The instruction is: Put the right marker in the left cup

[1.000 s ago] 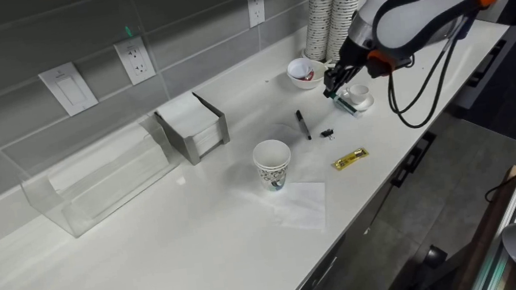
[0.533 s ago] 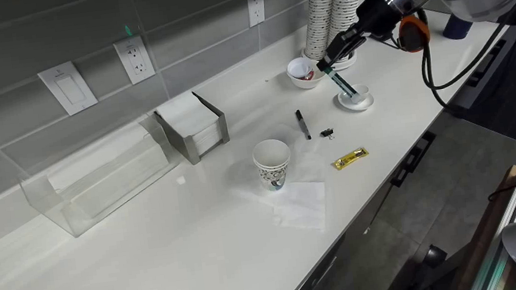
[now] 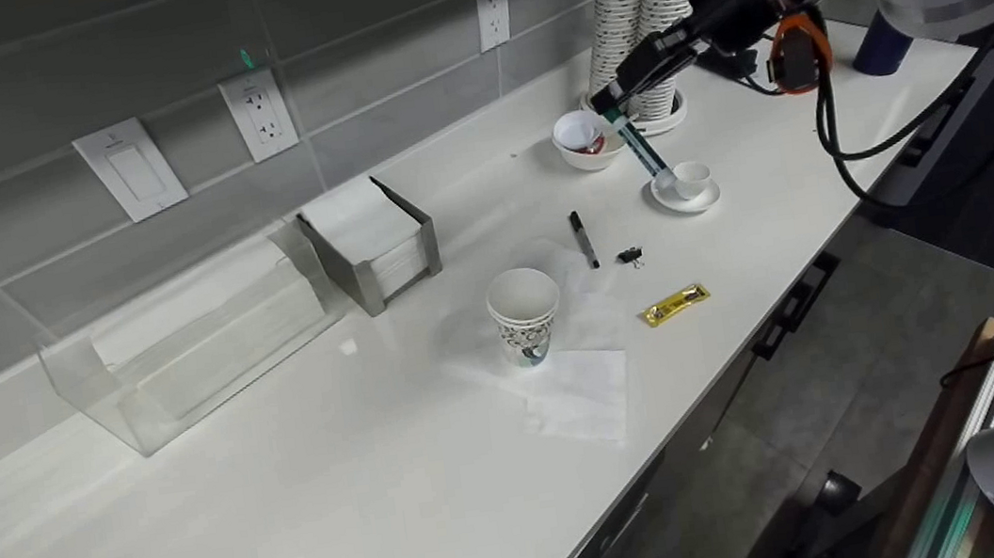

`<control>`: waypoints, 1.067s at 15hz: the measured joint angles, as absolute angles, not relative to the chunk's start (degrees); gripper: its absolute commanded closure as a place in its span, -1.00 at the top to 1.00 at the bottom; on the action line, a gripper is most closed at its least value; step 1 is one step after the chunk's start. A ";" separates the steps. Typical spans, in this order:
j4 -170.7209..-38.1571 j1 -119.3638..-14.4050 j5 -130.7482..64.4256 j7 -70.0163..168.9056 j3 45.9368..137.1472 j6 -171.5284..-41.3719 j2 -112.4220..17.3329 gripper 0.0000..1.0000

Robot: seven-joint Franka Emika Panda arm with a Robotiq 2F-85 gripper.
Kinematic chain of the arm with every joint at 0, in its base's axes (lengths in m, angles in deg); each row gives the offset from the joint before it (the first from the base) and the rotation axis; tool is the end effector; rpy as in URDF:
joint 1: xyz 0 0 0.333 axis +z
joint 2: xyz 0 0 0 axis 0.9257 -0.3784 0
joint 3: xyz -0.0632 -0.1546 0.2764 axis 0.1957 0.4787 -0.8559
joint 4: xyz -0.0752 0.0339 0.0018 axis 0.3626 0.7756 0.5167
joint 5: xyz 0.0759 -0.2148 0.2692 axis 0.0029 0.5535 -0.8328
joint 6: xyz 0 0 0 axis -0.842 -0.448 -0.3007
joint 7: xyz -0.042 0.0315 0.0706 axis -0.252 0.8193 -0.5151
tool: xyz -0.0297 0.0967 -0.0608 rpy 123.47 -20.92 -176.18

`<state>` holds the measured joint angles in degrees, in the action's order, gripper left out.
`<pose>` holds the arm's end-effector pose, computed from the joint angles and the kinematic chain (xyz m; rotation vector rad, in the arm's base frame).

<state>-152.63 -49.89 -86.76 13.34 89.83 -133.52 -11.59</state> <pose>0.4344 0.0829 0.5106 -2.5071 -0.0852 -0.9510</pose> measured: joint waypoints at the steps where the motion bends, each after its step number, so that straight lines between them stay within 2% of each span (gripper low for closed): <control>1: -152.11 -46.48 -91.26 10.51 90.70 -135.88 -11.68 -0.90; 5: -147.67 -29.66 -108.52 -3.51 96.32 -142.93 -12.39 -0.90; 8: -142.92 -20.01 -116.70 -15.51 102.10 -142.10 -13.53 -0.90; 10: -140.66 -17.26 -120.85 -23.63 105.93 -139.56 -15.10 -0.90; 16: -139.02 -17.54 -137.76 -49.58 112.54 -133.25 -24.48 -0.90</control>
<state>-139.02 -17.54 -137.76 -49.58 112.54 -133.25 -24.48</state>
